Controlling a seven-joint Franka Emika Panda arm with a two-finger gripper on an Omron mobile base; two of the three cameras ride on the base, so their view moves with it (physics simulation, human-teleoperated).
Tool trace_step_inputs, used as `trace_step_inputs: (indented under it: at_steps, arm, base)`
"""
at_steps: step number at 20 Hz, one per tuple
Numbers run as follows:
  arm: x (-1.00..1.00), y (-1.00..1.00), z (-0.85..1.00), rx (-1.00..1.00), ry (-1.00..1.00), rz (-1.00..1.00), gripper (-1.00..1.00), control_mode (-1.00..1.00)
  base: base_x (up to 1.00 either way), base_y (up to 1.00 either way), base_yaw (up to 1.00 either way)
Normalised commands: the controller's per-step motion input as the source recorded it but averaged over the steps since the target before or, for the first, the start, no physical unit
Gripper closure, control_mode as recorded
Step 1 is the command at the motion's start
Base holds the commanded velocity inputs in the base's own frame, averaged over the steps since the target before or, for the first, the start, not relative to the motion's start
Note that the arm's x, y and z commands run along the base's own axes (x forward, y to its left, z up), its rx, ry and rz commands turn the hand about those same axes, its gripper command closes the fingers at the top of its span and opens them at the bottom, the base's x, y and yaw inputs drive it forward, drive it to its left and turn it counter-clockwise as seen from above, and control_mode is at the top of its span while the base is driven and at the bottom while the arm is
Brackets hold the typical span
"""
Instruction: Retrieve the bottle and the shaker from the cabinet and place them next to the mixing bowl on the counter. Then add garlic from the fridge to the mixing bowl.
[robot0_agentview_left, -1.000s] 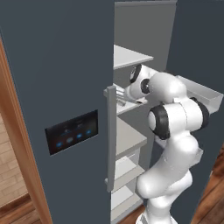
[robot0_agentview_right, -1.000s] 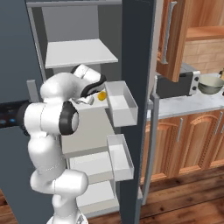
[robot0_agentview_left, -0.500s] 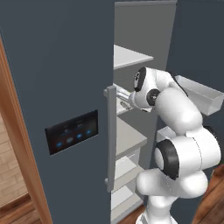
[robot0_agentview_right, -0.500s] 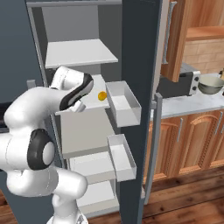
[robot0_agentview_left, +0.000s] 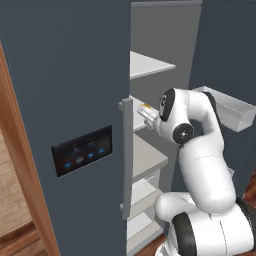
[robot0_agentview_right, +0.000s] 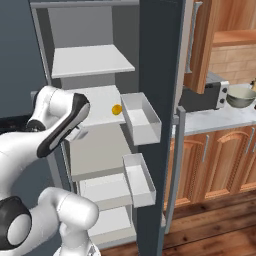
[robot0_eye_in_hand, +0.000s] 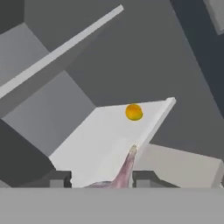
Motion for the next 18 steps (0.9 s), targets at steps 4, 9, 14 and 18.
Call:
trace_step_inputs:
  at_steps: [4,9,14,18]
  arm:
    - [-0.75,-0.33,0.17,0.08,0.07,-0.06,1.00,-1.00]
    - [-0.56,-0.29,0.43,0.13,0.14,-0.02,1.00,-1.00]
    - [-0.58,-0.01,0.44,0.11,0.09,0.00,1.00,-1.00]
    - [-0.62,0.00,0.40,0.10,0.10,0.00,1.00,-1.00]
  base:
    - [0.00,0.00,0.00]
    - [0.00,0.00,0.00]
    - [0.00,0.00,0.00]
    - [0.00,0.00,0.00]
